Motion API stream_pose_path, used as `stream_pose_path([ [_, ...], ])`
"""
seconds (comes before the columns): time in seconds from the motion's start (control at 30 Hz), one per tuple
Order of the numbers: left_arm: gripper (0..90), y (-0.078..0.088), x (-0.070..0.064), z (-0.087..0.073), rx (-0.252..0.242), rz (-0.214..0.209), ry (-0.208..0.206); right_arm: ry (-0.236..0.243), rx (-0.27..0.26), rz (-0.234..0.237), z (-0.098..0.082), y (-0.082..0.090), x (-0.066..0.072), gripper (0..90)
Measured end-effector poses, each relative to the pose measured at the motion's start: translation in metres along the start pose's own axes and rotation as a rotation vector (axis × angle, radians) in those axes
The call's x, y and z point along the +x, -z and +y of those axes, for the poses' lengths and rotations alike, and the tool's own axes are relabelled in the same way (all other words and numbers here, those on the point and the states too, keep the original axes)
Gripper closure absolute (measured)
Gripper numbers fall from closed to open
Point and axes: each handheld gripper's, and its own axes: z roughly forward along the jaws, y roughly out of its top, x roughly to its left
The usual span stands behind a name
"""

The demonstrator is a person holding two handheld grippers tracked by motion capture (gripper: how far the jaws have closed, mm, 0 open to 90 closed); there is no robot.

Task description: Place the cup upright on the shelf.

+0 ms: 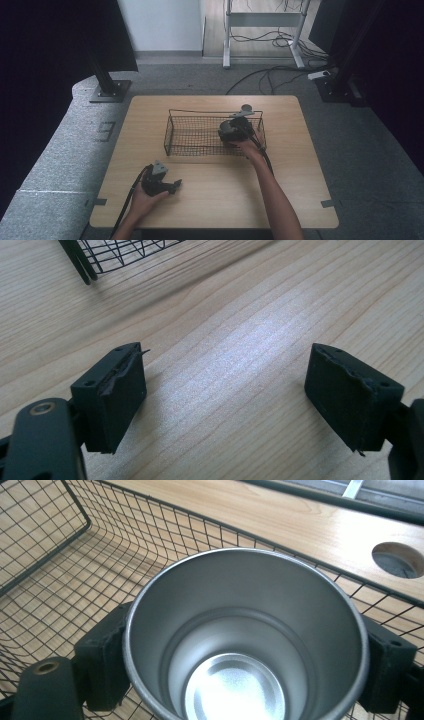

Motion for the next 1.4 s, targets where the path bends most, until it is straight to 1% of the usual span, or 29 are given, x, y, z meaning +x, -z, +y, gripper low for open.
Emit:
stream_pose_path([
  [0.23, 16.8, 0.0000, 0.0001, 0.0000, 0.000, -0.001, 0.000, -0.009, 0.016, 0.010, -0.0013, -0.0027, -0.0006, 14.3],
  [0.3, 16.8, 0.0000, 0.0000, 0.0000, 0.000, 0.000, 0.000, -0.002, 0.034, 0.009, -0.0023, -0.0050, -0.0007, 14.3],
  [0.33, 16.8, 0.0000, 0.0000, 0.0000, 0.000, 0.000, 0.000, -0.002, 0.034, 0.009, -0.0023, -0.0050, -0.0007, 14.3],
  [0.37, 16.8, 0.0000, 0.0000, 0.0000, 0.000, 0.000, 0.000, 0.005, 0.051, -0.003, -0.0028, -0.0064, -0.0004, 14.2],
  [0.6, 16.7, 0.0000, 0.0001, 0.0000, 0.001, 0.000, -0.001, 0.016, 0.071, -0.001, -0.0024, -0.0072, 0.0000, 14.2],
  [0.63, 16.7, 0.0001, 0.0001, 0.0000, 0.001, 0.000, -0.001, -0.001, 0.072, -0.001, -0.0021, -0.0072, -0.0008, 14.2],
  [0.7, 16.8, 0.0001, 0.0001, 0.0000, 0.001, 0.000, -0.001, -0.015, 0.078, 0.006, -0.0021, -0.0075, -0.0023, 14.2],
  [1.03, 16.7, 0.0001, 0.0002, 0.0000, 0.001, -0.001, -0.001, -0.026, 0.102, 0.014, -0.0013, -0.0077, -0.0052, 13.5],
  [1.1, 16.7, 0.0000, 0.0001, 0.0000, 0.001, 0.000, -0.001, -0.021, 0.109, 0.013, -0.0018, -0.0063, -0.0062, 12.4],
  [1.13, 16.8, 0.0000, 0.0001, 0.0000, 0.001, -0.001, -0.001, -0.020, 0.111, 0.009, -0.0018, -0.0059, -0.0061, 11.6],
  [1.17, 16.7, 0.0000, 0.0001, 0.0000, 0.001, -0.001, -0.001, -0.016, 0.108, -0.010, -0.0018, -0.0050, -0.0059, 11.0],
  [1.2, 16.7, 0.0001, 0.0002, 0.0000, 0.001, -0.001, -0.001, -0.016, 0.105, -0.018, -0.0018, -0.0044, -0.0057, 11.1],
  [1.23, 16.7, 0.0000, 0.0001, 0.0000, 0.001, 0.000, -0.001, -0.021, 0.100, -0.016, -0.0017, -0.0033, -0.0060, 9.9],
  [1.3, 16.7, 0.0000, 0.0001, 0.0000, 0.001, 0.000, -0.001, -0.030, 0.093, 0.001, -0.0014, -0.0016, -0.0071, 10.5],
  [1.4, 16.7, 0.0000, 0.0001, 0.0000, 0.001, 0.000, -0.001, -0.028, 0.094, 0.005, -0.0015, -0.0007, -0.0073, 10.9],
])
